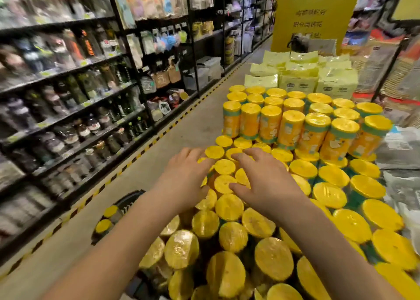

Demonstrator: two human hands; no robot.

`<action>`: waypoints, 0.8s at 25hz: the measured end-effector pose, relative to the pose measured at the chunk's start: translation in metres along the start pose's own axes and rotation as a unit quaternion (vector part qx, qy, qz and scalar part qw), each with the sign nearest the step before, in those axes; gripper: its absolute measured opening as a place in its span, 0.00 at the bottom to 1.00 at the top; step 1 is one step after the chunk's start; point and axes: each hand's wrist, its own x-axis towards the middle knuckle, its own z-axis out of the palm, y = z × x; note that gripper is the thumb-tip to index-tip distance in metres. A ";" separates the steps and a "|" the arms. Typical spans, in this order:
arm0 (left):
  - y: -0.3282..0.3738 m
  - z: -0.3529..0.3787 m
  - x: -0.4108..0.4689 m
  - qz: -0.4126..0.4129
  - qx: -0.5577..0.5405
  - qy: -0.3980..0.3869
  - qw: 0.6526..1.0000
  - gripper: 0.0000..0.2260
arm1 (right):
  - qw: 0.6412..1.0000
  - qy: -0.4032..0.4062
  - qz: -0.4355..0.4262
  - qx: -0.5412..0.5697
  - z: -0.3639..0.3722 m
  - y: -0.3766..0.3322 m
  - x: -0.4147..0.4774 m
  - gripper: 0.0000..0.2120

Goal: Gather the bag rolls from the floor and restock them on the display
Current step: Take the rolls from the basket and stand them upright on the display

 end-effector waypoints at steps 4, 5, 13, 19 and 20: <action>-0.068 0.006 -0.058 -0.059 -0.019 0.001 0.998 0.28 | 0.999 -0.008 -0.051 0.002 0.018 -0.070 0.005 0.32; -0.088 0.010 -0.073 -0.070 -0.024 0.006 0.997 0.28 | 0.998 -0.009 -0.067 0.001 0.022 -0.092 0.007 0.32; -0.273 0.061 -0.218 -0.171 -0.072 -0.027 0.982 0.29 | 0.987 -0.066 -0.144 -0.004 0.103 -0.300 0.042 0.32; -0.387 0.100 -0.270 -0.190 -0.111 -0.047 0.974 0.28 | 0.984 -0.110 -0.137 -0.035 0.163 -0.398 0.075 0.30; -0.397 0.107 -0.271 -0.190 -0.115 -0.055 0.974 0.28 | 0.984 -0.112 -0.133 -0.037 0.170 -0.406 0.081 0.30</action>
